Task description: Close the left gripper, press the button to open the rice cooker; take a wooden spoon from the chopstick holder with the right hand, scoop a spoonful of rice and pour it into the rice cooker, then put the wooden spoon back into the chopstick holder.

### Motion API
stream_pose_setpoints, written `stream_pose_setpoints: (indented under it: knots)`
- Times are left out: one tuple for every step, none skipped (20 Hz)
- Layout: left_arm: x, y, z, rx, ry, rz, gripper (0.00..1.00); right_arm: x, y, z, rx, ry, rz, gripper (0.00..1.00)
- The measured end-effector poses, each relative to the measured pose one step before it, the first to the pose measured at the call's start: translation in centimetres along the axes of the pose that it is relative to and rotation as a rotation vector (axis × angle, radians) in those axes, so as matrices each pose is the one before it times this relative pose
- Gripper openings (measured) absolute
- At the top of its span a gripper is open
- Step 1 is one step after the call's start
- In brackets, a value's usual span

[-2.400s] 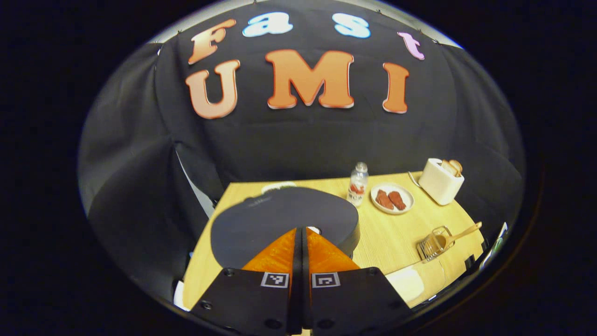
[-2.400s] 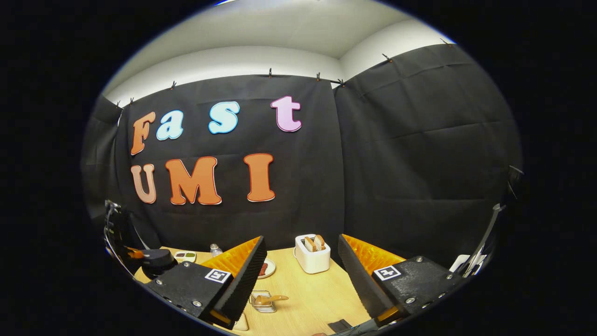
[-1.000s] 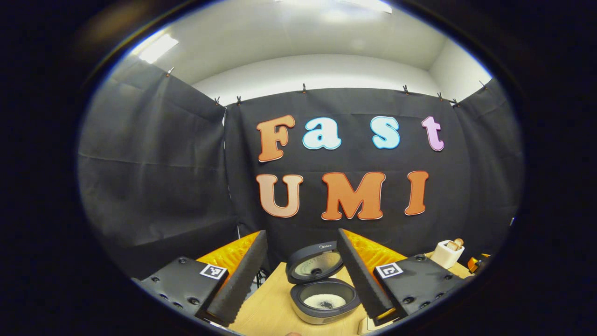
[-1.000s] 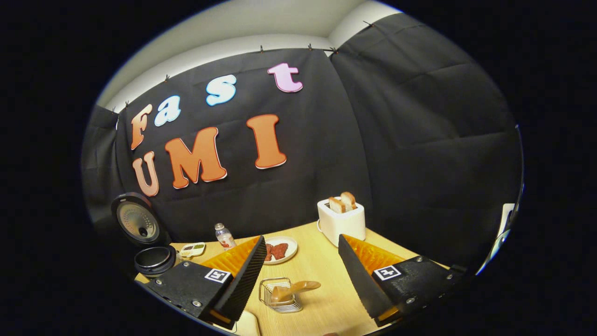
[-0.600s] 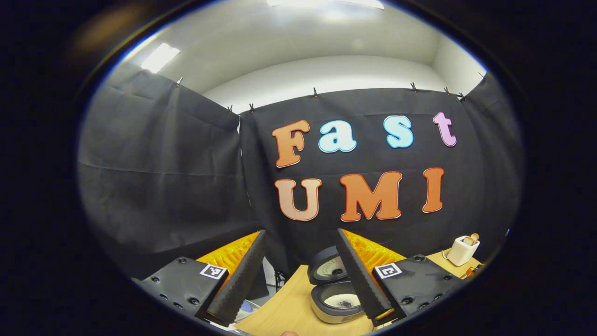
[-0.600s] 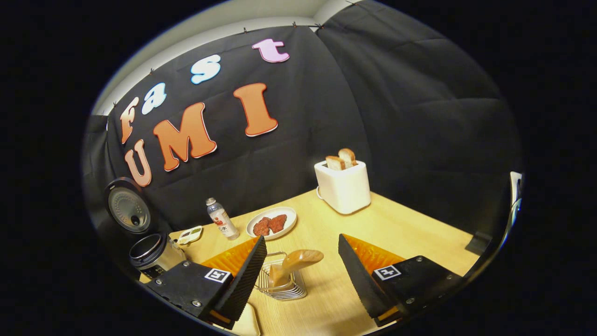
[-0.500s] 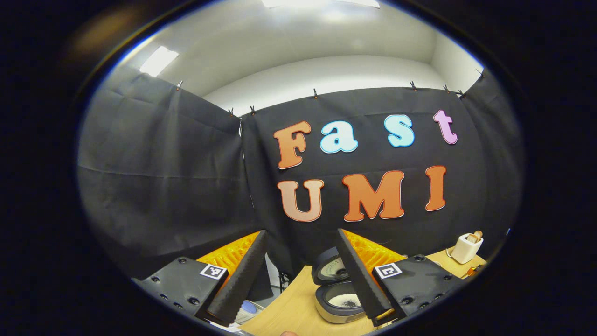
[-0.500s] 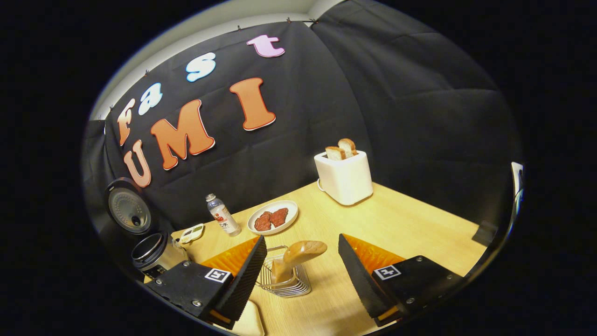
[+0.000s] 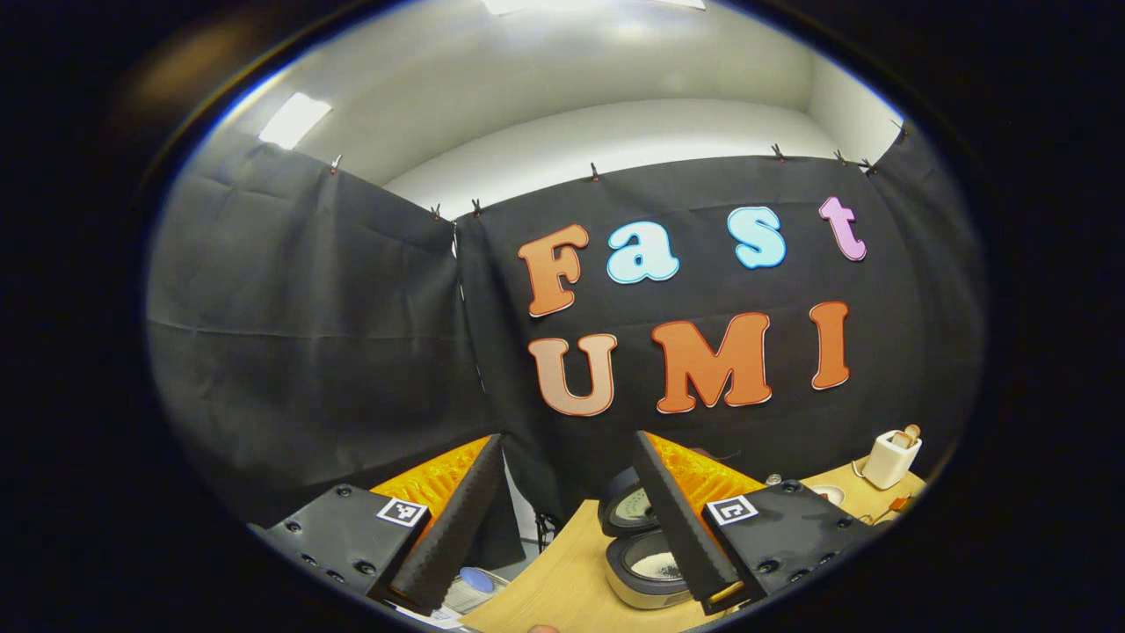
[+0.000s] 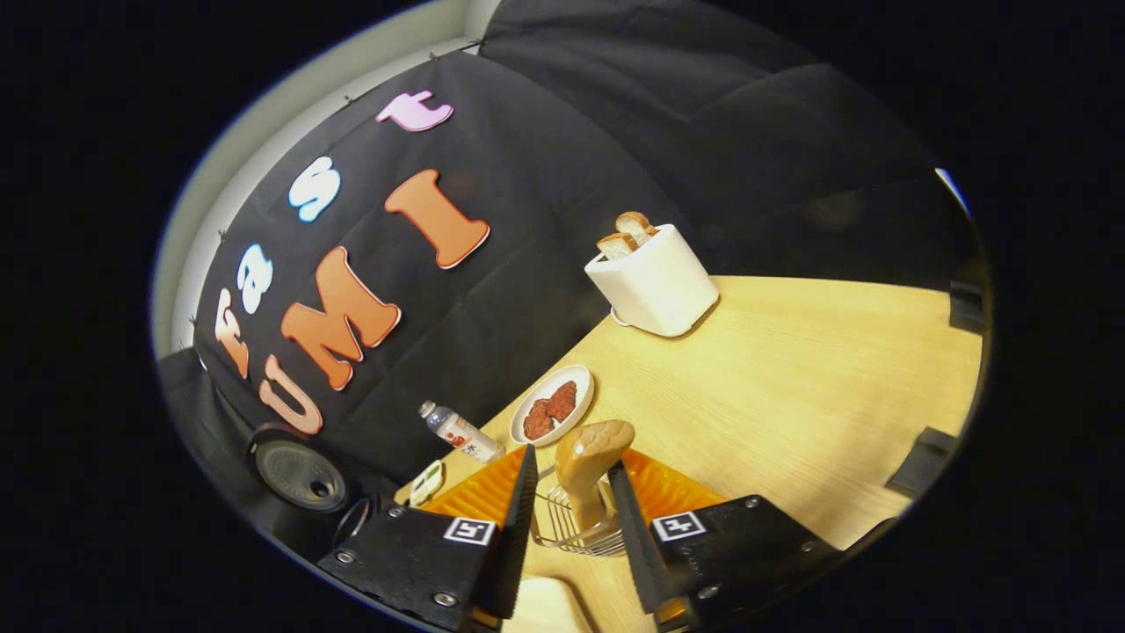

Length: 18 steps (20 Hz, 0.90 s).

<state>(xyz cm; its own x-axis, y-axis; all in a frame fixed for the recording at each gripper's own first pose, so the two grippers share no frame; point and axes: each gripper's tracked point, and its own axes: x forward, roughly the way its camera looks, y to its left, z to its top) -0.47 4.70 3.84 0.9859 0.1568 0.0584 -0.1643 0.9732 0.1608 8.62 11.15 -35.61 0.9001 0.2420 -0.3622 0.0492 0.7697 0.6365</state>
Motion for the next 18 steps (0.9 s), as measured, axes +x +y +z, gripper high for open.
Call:
stream_pose_setpoints:
  knots:
    - [0.314,-0.239,-0.479,0.00047,0.01481,-0.00539,1.00,0.254,-0.130,-0.117,0.02116,0.01320,-0.00018,0.40]
    - [0.024,-0.184,-0.377,-0.00241,0.00884,-0.00770,1.00,0.252,0.034,-0.058,0.01879,0.01916,0.00586,0.34]
    - [0.276,-0.341,-0.051,-0.00362,0.00260,-0.01009,1.00,0.245,0.227,-0.098,0.00905,0.01712,0.00491,0.28]
    - [0.292,-0.170,-0.053,-0.00332,0.00024,-0.00717,1.00,-0.168,0.150,-0.110,-0.00227,0.01656,-0.00171,0.26]
    - [0.270,-0.021,0.012,-0.00326,-0.00131,-0.00238,1.00,0.314,-0.017,-0.031,-0.01289,0.00771,-0.01164,0.23]
    - [0.342,-0.041,-0.156,-0.00573,0.00043,-0.00333,0.96,0.282,0.142,0.198,-0.00911,0.00762,-0.01091,0.21]
    - [0.372,-0.050,-0.119,-0.00965,0.00287,-0.00437,1.00,0.003,0.179,0.015,-0.01611,0.01079,-0.01284,0.18]
    - [0.308,-0.094,-0.162,-0.01121,0.00362,-0.00731,0.99,-0.046,0.121,0.139,-0.02392,0.00267,-0.00959,0.17]
    - [0.305,-0.072,0.005,-0.01052,0.00066,-0.00736,0.98,-0.294,0.292,0.415,-0.02484,-0.00100,-0.00518,0.17]
    - [0.265,0.141,0.084,-0.00629,0.00126,-0.00635,0.97,-0.467,0.776,0.456,-0.02110,-0.00475,-0.00499,0.17]
    - [0.246,0.136,0.118,-0.00087,-0.00053,-0.00723,0.96,-0.403,0.980,0.621,-0.01914,-0.01005,-0.00092,0.17]
    - [0.353,0.098,0.129,0.00208,-0.00339,-0.01106,0.96,-0.430,0.923,0.621,-0.01529,-0.01341,-0.00325,0.17]
    - [0.244,0.175,0.141,0.00196,-0.00069,-0.01000,1.00,-0.634,0.914,0.817,-0.01242,-0.01405,-0.00113,0.17]
    - [0.219,0.346,0.029,0.00047,0.00067,-0.00906,1.00,-0.861,0.692,0.820,-0.00804,-0.01467,0.00100,0.16]
    - [0.281,0.246,0.078,-0.00334,-0.00005,-0.01057,0.96,-0.895,0.709,0.873,-0.00203,-0.01599,0.00031,0.17]
    - [0.157,0.187,0.012,-0.00497,0.00012,-0.01280,0.96,-0.997,0.729,0.642,0.00372,-0.01232,0.00216,0.17]
    - [0.145,0.194,0.027,-0.00162,0.00120,-0.01122,0.96,-0.878,0.792,0.652,0.00587,-0.01531,0.00425,0.16]
    - [0.130,0.425,-0.032,0.00413,0.00125,-0.00600,0.96,-0.958,0.854,0.214,0.00240,-0.00958,0.00755,0.16]
